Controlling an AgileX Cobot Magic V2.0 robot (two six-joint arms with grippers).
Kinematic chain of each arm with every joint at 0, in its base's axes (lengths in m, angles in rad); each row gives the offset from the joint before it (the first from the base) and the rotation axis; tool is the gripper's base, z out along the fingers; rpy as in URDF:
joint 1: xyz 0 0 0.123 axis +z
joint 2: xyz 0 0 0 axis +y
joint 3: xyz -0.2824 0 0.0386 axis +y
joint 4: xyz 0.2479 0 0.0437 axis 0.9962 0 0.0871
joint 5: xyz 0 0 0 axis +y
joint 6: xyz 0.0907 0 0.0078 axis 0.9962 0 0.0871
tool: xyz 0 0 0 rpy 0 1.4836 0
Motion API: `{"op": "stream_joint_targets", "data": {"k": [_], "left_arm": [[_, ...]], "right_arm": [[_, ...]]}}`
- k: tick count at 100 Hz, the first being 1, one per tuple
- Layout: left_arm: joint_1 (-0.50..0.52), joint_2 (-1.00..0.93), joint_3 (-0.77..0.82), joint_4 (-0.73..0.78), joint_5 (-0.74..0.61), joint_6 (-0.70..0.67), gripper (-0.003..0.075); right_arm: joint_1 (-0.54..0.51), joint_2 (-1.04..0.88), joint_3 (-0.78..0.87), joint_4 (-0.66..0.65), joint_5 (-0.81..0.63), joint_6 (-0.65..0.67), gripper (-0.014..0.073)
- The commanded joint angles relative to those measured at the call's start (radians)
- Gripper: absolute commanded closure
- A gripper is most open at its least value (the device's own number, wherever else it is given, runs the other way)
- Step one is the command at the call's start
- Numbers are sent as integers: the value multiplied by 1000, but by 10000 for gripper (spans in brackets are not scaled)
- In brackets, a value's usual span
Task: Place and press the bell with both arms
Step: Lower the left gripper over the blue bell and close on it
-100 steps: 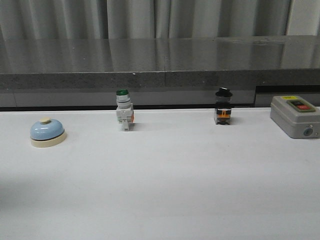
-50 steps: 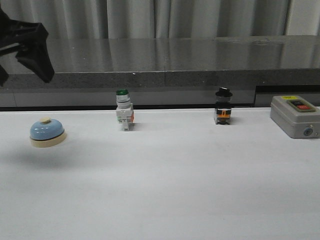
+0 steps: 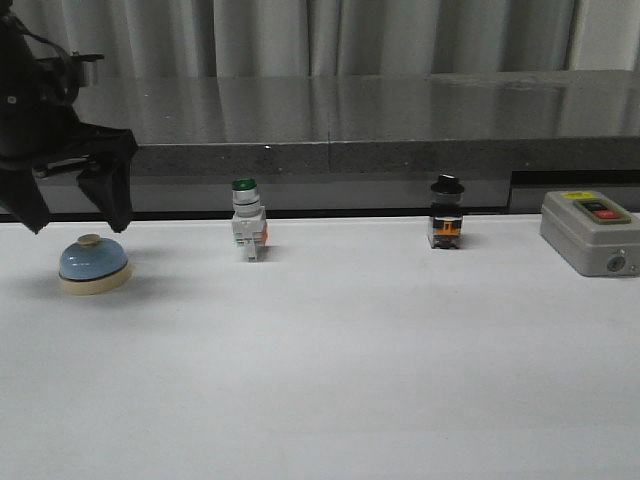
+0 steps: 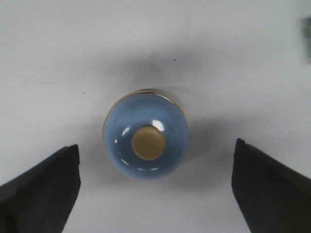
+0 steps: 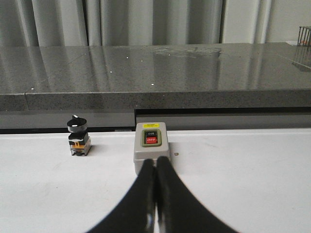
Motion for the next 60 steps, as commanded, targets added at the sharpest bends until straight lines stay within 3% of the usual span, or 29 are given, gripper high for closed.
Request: {"op": "stream_joint_targets", "data": {"k": [1, 50, 60], "left_arm": [[5, -31, -34, 0, -18, -10, 114], [5, 51, -50, -2, -84, -10, 114], [5, 51, -59, -2, -82, -10, 155]], "right_arm": [[-5, -14, -14, -11, -74, -4, 662], [-5, -14, -14, -11, -74, -4, 662], [-5, -14, -14, -11, -74, -4, 662]]}}
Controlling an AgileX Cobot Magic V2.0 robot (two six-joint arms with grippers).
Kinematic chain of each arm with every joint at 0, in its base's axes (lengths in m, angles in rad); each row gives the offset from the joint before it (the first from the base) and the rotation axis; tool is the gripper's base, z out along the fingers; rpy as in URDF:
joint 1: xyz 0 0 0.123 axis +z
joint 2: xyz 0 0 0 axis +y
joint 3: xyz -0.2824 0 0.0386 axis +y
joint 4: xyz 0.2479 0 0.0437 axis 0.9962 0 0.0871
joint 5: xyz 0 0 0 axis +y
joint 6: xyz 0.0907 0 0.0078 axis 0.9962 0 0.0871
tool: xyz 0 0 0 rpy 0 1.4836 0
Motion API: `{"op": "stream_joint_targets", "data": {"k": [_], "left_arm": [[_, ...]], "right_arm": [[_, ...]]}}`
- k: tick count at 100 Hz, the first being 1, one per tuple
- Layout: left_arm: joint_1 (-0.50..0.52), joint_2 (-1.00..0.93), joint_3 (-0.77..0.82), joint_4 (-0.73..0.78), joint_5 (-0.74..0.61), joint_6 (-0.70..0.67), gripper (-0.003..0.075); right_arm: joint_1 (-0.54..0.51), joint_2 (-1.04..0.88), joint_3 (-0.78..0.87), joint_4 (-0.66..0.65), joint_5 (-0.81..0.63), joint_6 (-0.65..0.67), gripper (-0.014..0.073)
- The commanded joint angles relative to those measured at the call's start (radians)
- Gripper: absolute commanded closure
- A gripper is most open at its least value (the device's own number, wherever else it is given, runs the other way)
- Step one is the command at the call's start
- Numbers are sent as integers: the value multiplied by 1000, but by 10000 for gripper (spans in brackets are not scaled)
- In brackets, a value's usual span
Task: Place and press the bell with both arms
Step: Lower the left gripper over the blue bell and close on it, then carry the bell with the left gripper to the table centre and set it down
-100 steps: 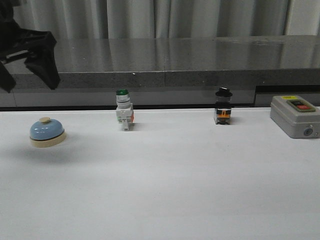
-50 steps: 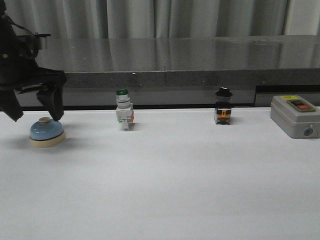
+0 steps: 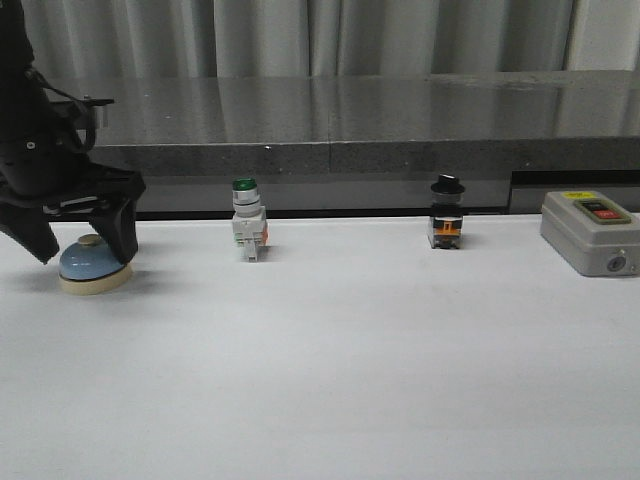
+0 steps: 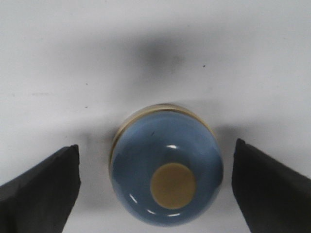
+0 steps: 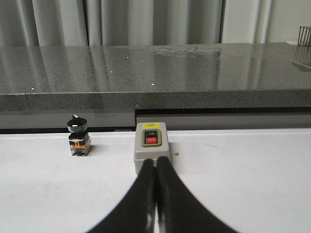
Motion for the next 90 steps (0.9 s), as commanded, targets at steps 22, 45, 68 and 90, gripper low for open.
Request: {"op": "stream_joint_targets", "data": {"k": [22, 45, 68, 90], "left_arm": [[-1, -51, -36, -8, -29, -10, 379], [-1, -51, -56, -8, -9, -10, 480], [-1, -89, -136, -23, 49, -10, 480], [-38, -174, -201, -28, 101, 21, 480]], "right_arm": [[-5, -14, -14, -11, -74, -4, 662], [-5, -14, -14, -11, -74, -4, 662], [-5, -14, -14, -11, -74, -4, 662], [-5, -14, -14, -11, -74, -4, 662]]}}
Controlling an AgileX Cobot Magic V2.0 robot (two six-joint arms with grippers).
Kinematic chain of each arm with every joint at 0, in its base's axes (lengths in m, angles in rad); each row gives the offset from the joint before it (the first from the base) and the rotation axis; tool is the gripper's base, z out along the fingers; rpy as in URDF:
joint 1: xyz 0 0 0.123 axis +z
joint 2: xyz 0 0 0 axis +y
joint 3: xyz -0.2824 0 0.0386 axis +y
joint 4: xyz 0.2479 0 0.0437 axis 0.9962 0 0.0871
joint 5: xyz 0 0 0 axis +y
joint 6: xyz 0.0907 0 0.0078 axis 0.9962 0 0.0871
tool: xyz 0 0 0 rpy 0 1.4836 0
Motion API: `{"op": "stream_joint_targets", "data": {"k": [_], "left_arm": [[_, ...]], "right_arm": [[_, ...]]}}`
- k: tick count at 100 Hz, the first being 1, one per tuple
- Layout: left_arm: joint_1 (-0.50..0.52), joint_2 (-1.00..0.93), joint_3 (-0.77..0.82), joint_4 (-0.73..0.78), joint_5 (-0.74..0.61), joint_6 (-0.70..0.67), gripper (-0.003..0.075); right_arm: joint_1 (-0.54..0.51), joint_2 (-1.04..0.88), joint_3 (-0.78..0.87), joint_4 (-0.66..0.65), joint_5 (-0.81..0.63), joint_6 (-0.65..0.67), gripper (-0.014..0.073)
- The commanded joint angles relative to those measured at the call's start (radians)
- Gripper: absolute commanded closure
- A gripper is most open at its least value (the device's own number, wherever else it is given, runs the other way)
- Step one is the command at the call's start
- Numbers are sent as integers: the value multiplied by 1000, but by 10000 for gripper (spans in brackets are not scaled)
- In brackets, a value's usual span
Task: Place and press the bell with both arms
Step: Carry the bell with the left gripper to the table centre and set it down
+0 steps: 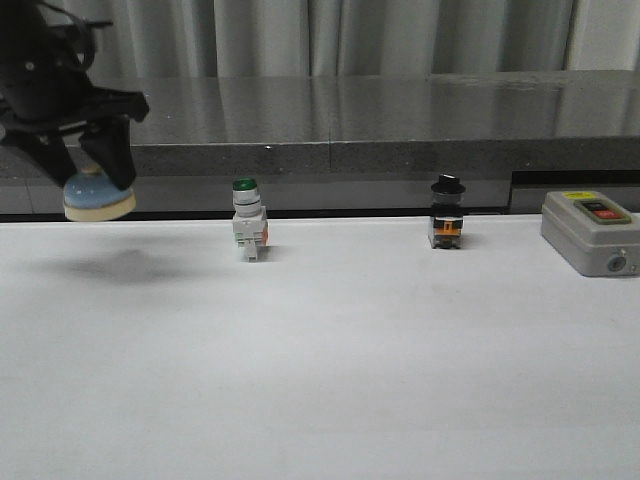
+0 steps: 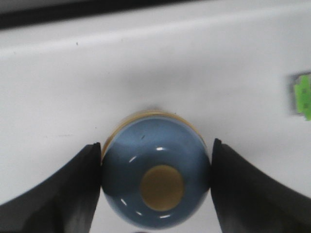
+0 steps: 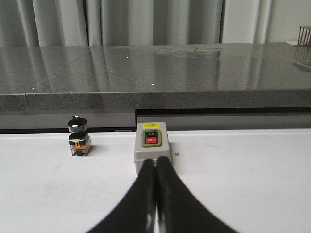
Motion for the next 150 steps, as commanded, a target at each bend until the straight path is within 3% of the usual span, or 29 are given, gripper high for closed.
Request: {"op": "stream_joint_targets", "data": {"k": [1, 37, 85, 124, 135, 150], "left_arm": [[-32, -100, -59, -19, 10, 21, 480], [-206, -126, -159, -19, 191, 36, 480], [-486, -23, -159, -19, 65, 36, 480], [-507, 129, -159, -19, 22, 36, 479], [-507, 147, -159, -19, 22, 36, 450], [-507, 147, -159, -26, 22, 36, 307]], "right_arm": [[-5, -14, -14, -11, -74, -4, 662], [-5, -14, -14, -11, -74, -4, 662], [-5, -14, -14, -11, -74, -4, 662], [-5, -14, -14, -11, -74, -4, 662], [-5, -14, -14, -11, -74, -4, 662], [-5, -14, -14, -11, -74, -4, 662]]}}
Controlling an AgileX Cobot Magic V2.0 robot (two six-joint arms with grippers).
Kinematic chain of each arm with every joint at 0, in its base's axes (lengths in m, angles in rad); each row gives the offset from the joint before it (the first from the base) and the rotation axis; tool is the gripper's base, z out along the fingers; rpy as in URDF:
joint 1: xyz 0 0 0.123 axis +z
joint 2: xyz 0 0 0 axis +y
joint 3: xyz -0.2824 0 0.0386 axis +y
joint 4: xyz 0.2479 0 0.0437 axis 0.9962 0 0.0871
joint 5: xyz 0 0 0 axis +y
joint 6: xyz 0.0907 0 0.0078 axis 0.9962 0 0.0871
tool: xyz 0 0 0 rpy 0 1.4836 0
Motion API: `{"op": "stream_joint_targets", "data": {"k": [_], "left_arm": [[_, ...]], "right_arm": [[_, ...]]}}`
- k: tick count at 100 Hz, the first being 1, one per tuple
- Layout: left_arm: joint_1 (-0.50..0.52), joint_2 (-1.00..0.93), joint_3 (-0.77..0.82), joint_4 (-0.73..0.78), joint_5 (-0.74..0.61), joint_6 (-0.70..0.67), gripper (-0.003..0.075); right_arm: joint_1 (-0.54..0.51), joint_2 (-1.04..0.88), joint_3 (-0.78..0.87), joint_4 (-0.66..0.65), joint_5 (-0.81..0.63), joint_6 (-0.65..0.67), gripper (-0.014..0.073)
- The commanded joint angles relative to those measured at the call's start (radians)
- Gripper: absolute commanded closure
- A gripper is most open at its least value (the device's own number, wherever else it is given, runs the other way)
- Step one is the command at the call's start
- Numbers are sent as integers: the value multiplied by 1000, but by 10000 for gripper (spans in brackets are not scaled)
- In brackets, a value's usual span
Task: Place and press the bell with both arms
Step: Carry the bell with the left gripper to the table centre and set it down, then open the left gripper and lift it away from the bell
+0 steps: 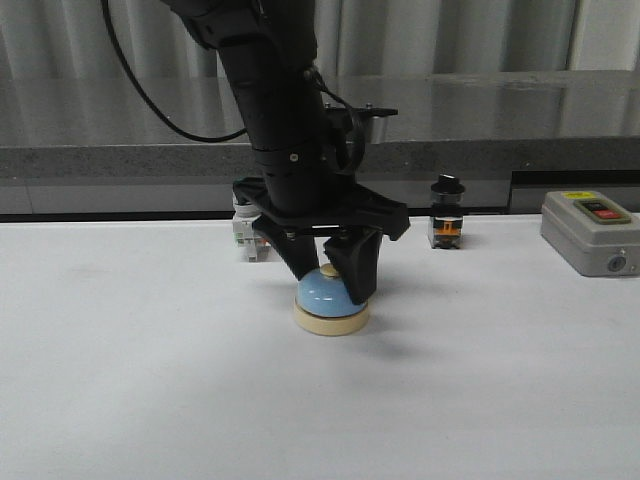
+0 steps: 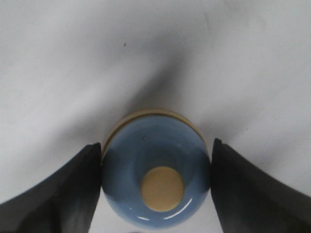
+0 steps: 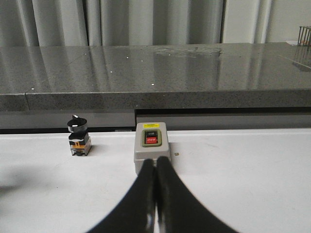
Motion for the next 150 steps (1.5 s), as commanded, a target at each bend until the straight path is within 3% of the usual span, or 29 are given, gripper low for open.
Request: {"op": "stream_joint_targets", "data": {"k": [1, 17, 81, 91, 103, 134, 150], "left_arm": [[-8, -63, -32, -23, -29, -2, 293], [-8, -63, -34, -23, -27, -2, 174], [-8, -125, -82, -2, -23, -34, 180], [-1, -160, -82, 36, -20, -72, 255], [17, -203, -82, 56, -12, -112, 416], [108, -304, -80, 58, 34, -112, 738], [168, -351, -80, 58, 48, -112, 741]], "right_arm": [[-5, -14, -14, -11, -74, -4, 662], [-5, -14, -14, -11, -74, -4, 662], [-5, -14, -14, -11, -74, -4, 662], [-5, -14, -14, -11, -74, -4, 662], [-5, -14, -14, -11, -74, -4, 662], [-5, -14, -14, -11, -74, -4, 662], [-5, -14, -14, -11, -74, -4, 662]]}}
